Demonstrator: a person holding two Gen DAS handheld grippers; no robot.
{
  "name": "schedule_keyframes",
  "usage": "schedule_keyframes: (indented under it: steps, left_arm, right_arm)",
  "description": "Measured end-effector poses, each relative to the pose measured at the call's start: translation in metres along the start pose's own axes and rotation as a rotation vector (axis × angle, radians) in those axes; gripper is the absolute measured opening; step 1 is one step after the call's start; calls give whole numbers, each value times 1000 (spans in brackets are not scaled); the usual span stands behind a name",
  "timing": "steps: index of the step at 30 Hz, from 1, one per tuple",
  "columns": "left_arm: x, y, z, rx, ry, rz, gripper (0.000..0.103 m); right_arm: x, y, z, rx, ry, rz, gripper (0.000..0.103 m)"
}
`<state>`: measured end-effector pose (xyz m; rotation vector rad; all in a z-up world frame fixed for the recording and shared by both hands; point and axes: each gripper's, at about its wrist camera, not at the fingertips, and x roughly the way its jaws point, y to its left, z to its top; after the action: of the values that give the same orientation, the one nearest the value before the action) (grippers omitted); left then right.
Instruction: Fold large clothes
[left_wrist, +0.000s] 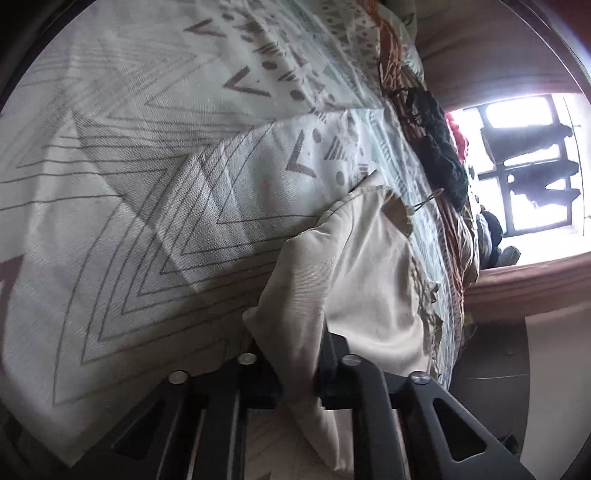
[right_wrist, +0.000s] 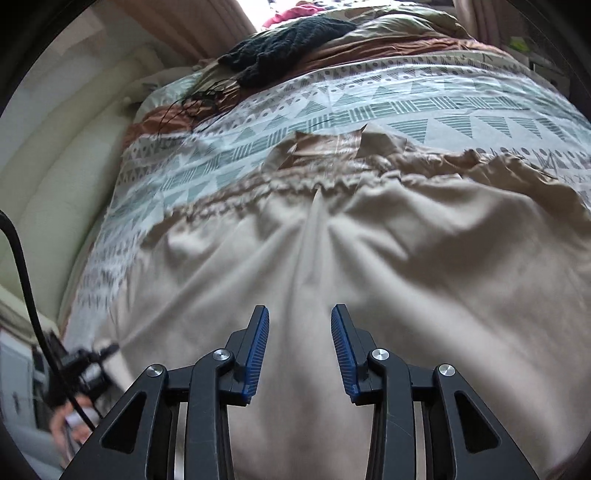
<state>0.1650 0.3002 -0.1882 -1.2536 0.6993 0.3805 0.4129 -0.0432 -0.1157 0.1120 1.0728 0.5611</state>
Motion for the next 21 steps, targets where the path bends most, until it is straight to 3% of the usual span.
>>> schedule_keyframes:
  steps: [14, 17, 21]
  left_arm:
    - [-55, -2, -41, 17, -61, -21, 8]
    - [-52, -4, -40, 45, -49, -2, 9]
    - [-42, 5, -37, -6, -13, 11, 15]
  right_arm:
    - [-22, 2, -91, -37, 35, 73, 36]
    - [-31, 4, -101, -61, 18, 36, 36]
    - [-22, 0, -110, -61, 47, 3, 36]
